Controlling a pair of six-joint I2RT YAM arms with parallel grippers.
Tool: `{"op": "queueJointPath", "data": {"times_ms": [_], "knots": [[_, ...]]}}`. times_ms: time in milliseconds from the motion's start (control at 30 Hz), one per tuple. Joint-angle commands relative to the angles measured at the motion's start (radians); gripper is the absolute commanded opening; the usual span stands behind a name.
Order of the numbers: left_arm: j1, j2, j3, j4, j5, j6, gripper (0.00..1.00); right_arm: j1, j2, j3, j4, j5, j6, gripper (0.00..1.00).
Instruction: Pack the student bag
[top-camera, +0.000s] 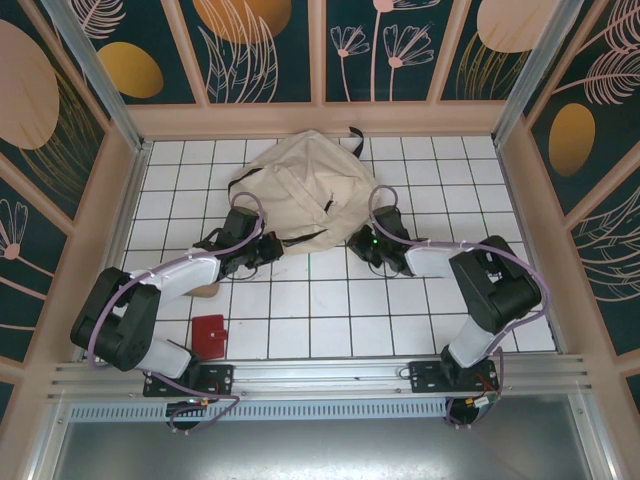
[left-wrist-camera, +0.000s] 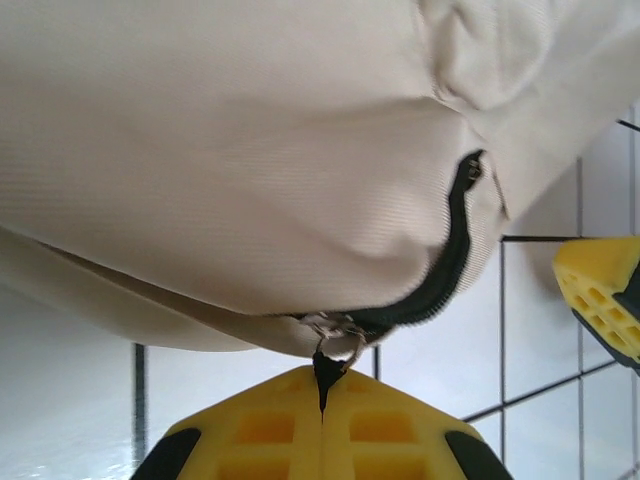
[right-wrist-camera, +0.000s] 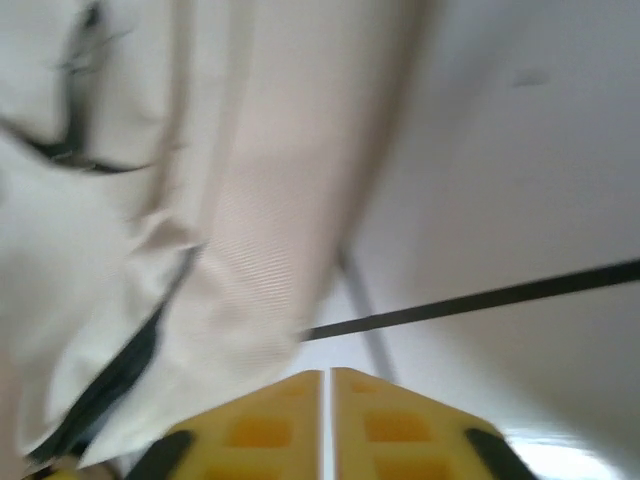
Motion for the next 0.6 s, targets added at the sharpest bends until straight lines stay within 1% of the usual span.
{"op": "queueJointPath", "data": {"times_ms": [0,33,67,133,167,233,333,400,500,567], "knots": [[-0.013,0.007,0.009,0.081,0.119,0.013,0.03,0.037,-0.042,0.055,0.011,-0.042,-0.116,0.28],[-0.012,0.004,0.008,0.088,0.134,0.008,0.12,0.045,-0.045,0.056,0.01,-0.049,-0.128,0.31],[-0.012,-0.004,0.009,0.076,0.116,0.004,0.21,0.049,-0.048,0.058,0.009,-0.057,-0.134,0.32],[-0.009,-0.022,0.006,0.039,0.065,0.015,0.44,0.051,-0.051,0.054,0.009,-0.075,-0.138,0.34],[-0.003,-0.031,0.006,0.015,0.042,0.02,0.52,0.052,-0.052,0.053,0.008,-0.086,-0.145,0.36],[0.019,-0.066,-0.019,0.003,0.023,0.014,0.63,0.061,-0.046,0.069,-0.019,-0.097,-0.173,0.38],[0.045,-0.137,-0.049,-0.014,-0.018,-0.002,0.76,0.108,-0.024,0.134,-0.098,-0.085,-0.25,0.41],[0.069,-0.175,-0.05,-0.044,-0.068,-0.016,0.82,0.15,0.002,0.189,-0.157,-0.063,-0.294,0.43],[0.124,-0.207,-0.056,-0.087,-0.133,-0.052,0.87,0.211,0.065,0.27,-0.211,-0.042,-0.334,0.45],[0.159,-0.214,-0.069,-0.095,-0.145,-0.076,0.88,0.25,0.109,0.316,-0.237,-0.024,-0.367,0.47]]}}
